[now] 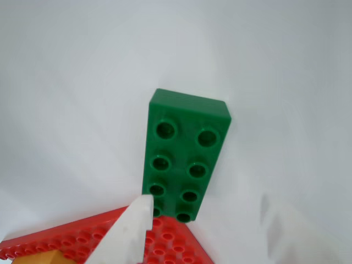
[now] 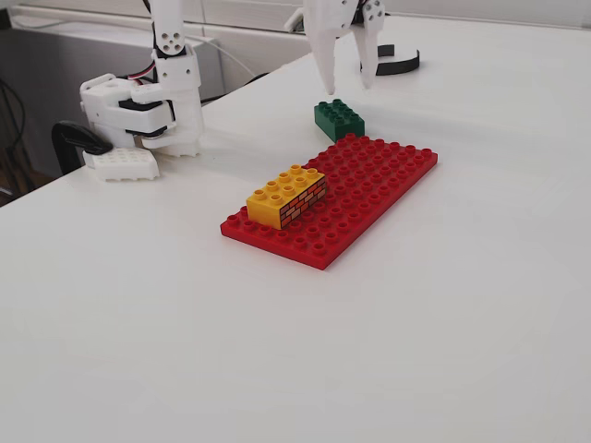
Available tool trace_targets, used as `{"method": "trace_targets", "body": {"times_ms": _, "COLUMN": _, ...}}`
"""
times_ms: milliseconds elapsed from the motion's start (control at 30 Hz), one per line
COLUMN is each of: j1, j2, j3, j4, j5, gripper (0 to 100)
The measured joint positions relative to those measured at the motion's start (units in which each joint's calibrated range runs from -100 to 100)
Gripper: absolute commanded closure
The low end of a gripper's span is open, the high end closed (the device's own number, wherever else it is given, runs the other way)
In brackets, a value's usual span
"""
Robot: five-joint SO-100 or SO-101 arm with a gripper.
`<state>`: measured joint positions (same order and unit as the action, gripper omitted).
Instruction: Grab the loose lego brick and stack it on top of the fixed one.
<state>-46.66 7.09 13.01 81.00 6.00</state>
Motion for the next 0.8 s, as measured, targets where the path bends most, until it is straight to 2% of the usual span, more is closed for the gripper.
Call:
{"method": "trace_targets", "body": {"times_ms": 267, "j1": -0.45, "j2": -0.08, "j3": 3.06, "j4": 2.07, "j5": -0.62, "gripper": 78}}
{"method": "trace_targets", "body": {"times_ms": 500, "j1": -0.52, "j2": -2.46, "j3": 10.27, "j4": 1.47, "j5": -0.47, "gripper": 65}}
{"method": "trace_targets", "body": {"times_ms": 800, "j1": -0.52, "j2": -2.63, "j3": 12.07, "j4": -4.23, "j5": -0.47, "gripper": 65}}
